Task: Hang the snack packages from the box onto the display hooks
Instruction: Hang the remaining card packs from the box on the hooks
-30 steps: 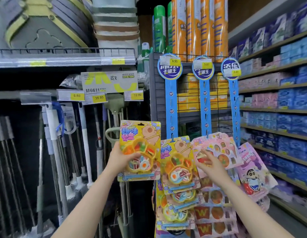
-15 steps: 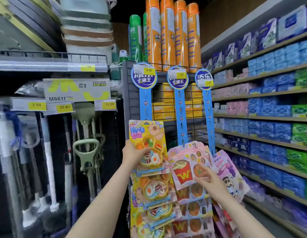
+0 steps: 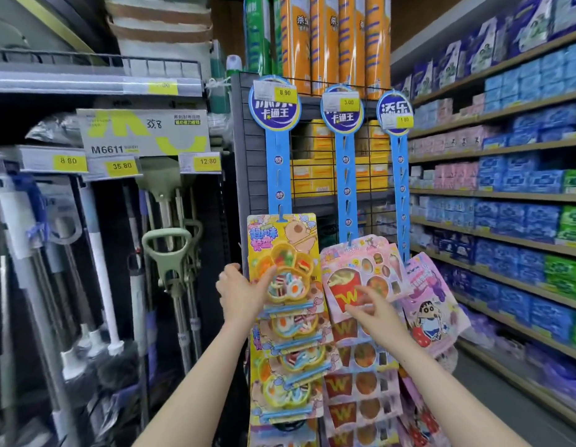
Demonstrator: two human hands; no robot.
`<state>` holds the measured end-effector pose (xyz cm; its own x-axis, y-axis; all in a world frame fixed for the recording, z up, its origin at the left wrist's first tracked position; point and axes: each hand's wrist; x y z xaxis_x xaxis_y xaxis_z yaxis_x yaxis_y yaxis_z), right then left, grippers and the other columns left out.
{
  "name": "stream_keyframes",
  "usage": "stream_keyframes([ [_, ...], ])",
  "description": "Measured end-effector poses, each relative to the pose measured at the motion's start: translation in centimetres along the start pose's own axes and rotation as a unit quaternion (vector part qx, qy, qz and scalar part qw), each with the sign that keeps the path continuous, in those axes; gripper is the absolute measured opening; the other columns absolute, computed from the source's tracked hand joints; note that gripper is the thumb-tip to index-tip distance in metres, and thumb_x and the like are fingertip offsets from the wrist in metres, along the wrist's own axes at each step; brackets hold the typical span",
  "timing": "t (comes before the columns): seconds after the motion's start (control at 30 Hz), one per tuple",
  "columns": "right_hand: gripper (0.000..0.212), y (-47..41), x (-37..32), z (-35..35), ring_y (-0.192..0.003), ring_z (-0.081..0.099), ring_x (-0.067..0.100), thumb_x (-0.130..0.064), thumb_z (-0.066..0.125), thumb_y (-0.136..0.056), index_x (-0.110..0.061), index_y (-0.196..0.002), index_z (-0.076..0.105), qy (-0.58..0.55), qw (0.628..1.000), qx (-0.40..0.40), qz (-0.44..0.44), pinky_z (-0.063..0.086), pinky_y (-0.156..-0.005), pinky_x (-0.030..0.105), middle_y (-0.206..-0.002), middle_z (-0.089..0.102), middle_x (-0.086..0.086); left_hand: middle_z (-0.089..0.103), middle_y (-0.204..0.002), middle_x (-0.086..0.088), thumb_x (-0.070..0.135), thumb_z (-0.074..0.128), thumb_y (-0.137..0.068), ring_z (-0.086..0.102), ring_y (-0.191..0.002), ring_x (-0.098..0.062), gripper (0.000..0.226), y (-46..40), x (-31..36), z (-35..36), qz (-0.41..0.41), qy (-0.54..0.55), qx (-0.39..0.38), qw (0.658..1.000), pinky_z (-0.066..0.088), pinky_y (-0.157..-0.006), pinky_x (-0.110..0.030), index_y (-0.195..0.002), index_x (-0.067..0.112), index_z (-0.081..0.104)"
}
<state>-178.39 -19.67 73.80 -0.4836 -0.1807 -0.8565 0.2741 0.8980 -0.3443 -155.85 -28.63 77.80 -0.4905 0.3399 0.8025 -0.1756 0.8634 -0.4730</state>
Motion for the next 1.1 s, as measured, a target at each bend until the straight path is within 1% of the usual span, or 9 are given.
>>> stream_keyframes([
  [0.17, 0.054, -1.4, -1.5, 2.5, -0.121, 0.045, 0.016, -0.037, 0.049, -0.092, -0.021, -0.141, 0.032, -0.023, 0.999, -0.045, -0.013, 0.037, -0.090, 0.026, -0.130, 0.044, -0.002, 0.027, -0.153, -0.009, 0.066, 0.041, -0.084, 0.021, -0.141, -0.029, 0.078, 0.5, -4.5, -1.0, -0.023, 0.087, -0.071, 0.993, 0.021, -0.114, -0.048, -0.147, 0.026, 0.019],
  [0.3, 0.060, -1.9, -0.4, 5.6, -0.135, 0.028, 0.015, -0.046, 0.037, -0.095, -0.027, -0.147, 0.016, -0.003, 0.996, -0.088, 0.011, 0.028, -0.108, 0.034, -0.152, 0.020, -0.001, 0.014, -0.156, 0.011, 0.057, 0.029, -0.094, 0.020, -0.142, -0.014, 0.063, 1.9, -5.7, 0.0, -0.055, 0.176, -0.184, 0.966, 0.021, -0.111, -0.034, -0.148, 0.036, 0.004],
  [0.43, 0.060, -1.8, 0.2, 7.5, -0.144, 0.010, 0.019, -0.044, 0.036, -0.095, -0.025, -0.147, 0.013, -0.021, 0.997, -0.073, 0.035, 0.017, -0.114, 0.041, -0.156, 0.008, -0.001, 0.013, -0.155, 0.021, 0.076, 0.027, -0.083, 0.019, -0.143, -0.010, 0.059, 3.2, -6.6, 2.3, 0.008, 0.217, -0.223, 0.950, 0.023, -0.115, -0.047, -0.137, 0.061, 0.009],
  [0.6, 0.054, -1.6, 0.3, 7.2, -0.139, 0.025, 0.017, -0.042, 0.038, -0.095, -0.023, -0.144, 0.027, -0.079, 0.993, -0.085, 0.036, 0.026, -0.114, 0.041, -0.152, 0.026, -0.003, 0.033, -0.147, 0.022, 0.076, 0.031, -0.083, 0.039, -0.133, -0.010, 0.058, 2.8, -7.5, 2.5, -0.017, 0.224, -0.197, 0.954, 0.035, -0.109, -0.048, -0.137, 0.059, 0.018],
  [0.67, 0.050, -1.1, 1.2, 6.7, -0.136, 0.029, 0.015, -0.039, 0.038, -0.096, -0.021, -0.142, 0.031, -0.049, 0.996, -0.070, 0.031, 0.027, -0.110, 0.033, -0.149, 0.031, -0.001, 0.034, -0.147, 0.022, 0.079, 0.028, -0.081, 0.043, -0.131, -0.013, 0.060, 3.1, -7.7, 2.2, -0.039, 0.195, -0.197, 0.960, 0.035, -0.108, -0.049, -0.137, 0.060, 0.017],
  [0.77, 0.045, 0.7, 3.2, 6.5, -0.122, 0.037, 0.007, -0.033, 0.037, -0.098, -0.017, -0.140, 0.035, 0.001, 0.999, -0.043, 0.025, 0.028, -0.096, 0.022, -0.144, 0.036, 0.001, 0.034, -0.141, 0.024, 0.075, 0.030, -0.084, 0.040, -0.130, -0.013, 0.064, 5.0, -9.4, 1.9, -0.115, 0.164, -0.195, 0.960, 0.033, -0.108, -0.045, -0.142, 0.052, 0.013],
  [0.9, 0.053, 2.1, 5.2, 7.6, -0.132, 0.032, 0.016, -0.036, 0.034, -0.098, -0.016, -0.146, 0.023, 0.020, 0.995, -0.068, 0.073, 0.026, -0.098, 0.024, -0.145, 0.028, 0.000, 0.040, -0.144, 0.022, 0.077, 0.034, -0.082, 0.044, -0.130, -0.012, 0.057, 7.0, -13.2, 3.5, -0.092, 0.222, -0.268, 0.933, 0.036, -0.108, -0.047, -0.135, 0.059, 0.024],
  [1.0, 0.051, 2.3, 5.0, 8.5, -0.135, 0.027, 0.016, -0.035, 0.033, -0.098, -0.016, -0.144, 0.025, -0.014, 0.994, -0.074, 0.084, 0.022, -0.099, 0.023, -0.144, 0.025, -0.002, 0.039, -0.146, 0.016, 0.083, 0.037, -0.075, 0.044, -0.130, -0.015, 0.063, 7.8, -13.1, 4.1, -0.142, 0.252, -0.261, 0.921, 0.043, -0.101, -0.051, -0.133, 0.062, 0.025],
  [1.1, 0.046, 2.8, 5.4, 8.8, -0.124, 0.033, 0.009, -0.033, 0.034, -0.098, -0.019, -0.142, 0.030, -0.034, 0.993, -0.075, 0.081, 0.024, -0.096, 0.022, -0.134, 0.028, -0.007, 0.031, -0.149, 0.021, 0.089, 0.036, -0.067, 0.037, -0.134, -0.015, 0.071, 8.3, -13.6, 4.4, -0.163, 0.255, -0.249, 0.920, 0.038, -0.103, -0.057, -0.132, 0.065, 0.020],
])
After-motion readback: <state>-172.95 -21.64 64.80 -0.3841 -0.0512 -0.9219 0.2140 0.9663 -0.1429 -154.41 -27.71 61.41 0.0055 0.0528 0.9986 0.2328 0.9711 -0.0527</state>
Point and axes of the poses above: each hand's wrist, its own y-axis away from the middle knuckle, its own z-axis out of the palm, x = y × z
